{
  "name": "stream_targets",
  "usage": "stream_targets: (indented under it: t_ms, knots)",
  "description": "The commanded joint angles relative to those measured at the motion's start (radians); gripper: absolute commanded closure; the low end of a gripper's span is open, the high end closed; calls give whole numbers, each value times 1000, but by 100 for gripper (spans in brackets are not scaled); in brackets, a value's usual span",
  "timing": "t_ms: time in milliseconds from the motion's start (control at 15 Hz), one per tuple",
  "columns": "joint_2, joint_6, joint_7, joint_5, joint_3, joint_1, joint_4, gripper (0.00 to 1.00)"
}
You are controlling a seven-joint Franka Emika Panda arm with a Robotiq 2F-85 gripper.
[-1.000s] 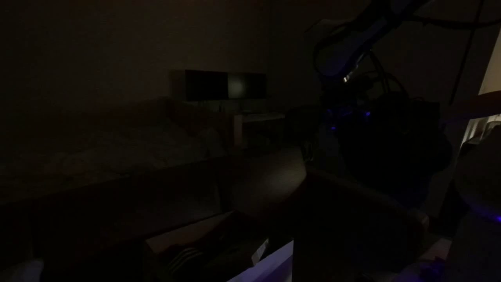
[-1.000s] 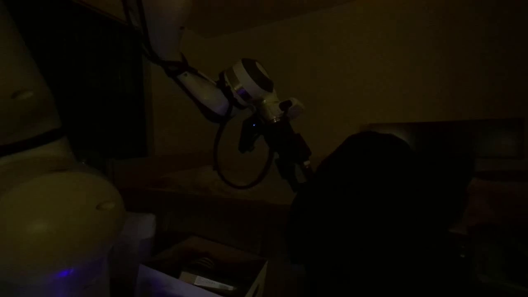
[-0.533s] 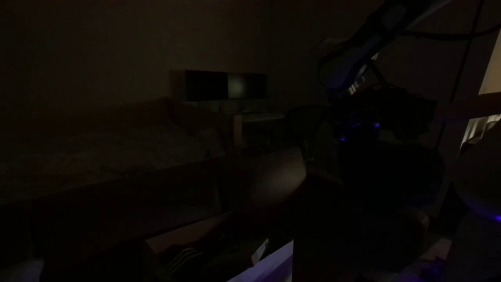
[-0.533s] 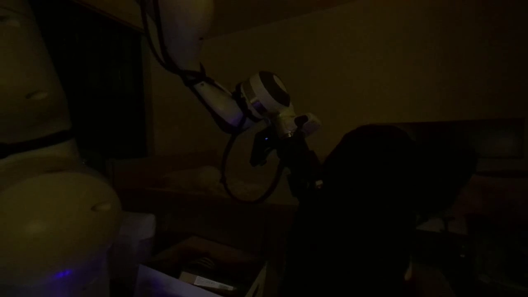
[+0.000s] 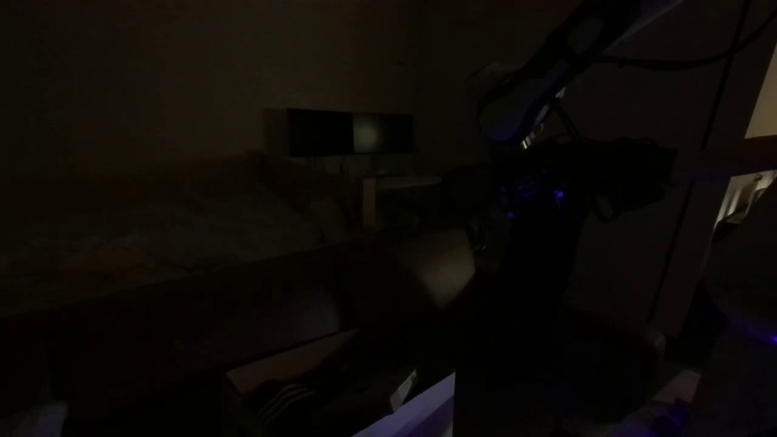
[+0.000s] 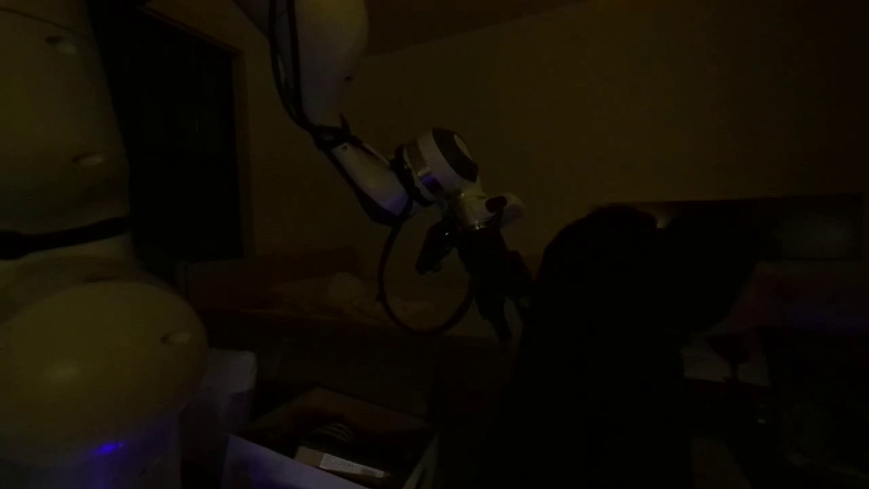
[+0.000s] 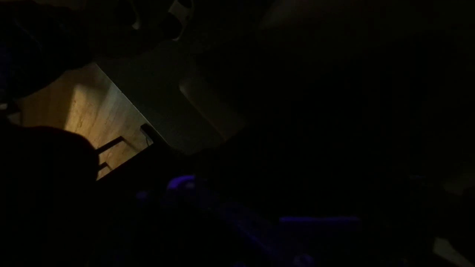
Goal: Get the cloth and put it on the sofa
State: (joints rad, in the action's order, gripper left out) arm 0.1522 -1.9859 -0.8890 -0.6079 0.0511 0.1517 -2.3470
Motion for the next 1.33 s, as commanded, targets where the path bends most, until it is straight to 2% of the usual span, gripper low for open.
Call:
stream_targets:
  t_ms: [0,333,800,867,933,1267]
  knots:
    - [-29,-5,25,-23,-3,-16,37,0]
    - [-39,6,-6,-62,31,7,58,0]
    - [-119,-9,7,-35,97,30,105,0]
    - [-130,-9,10,-32,101,27,113,25]
    - [-139,-13,10,-31,103,23,120,26]
    - [-147,-29,15,-26,94,4,131,59]
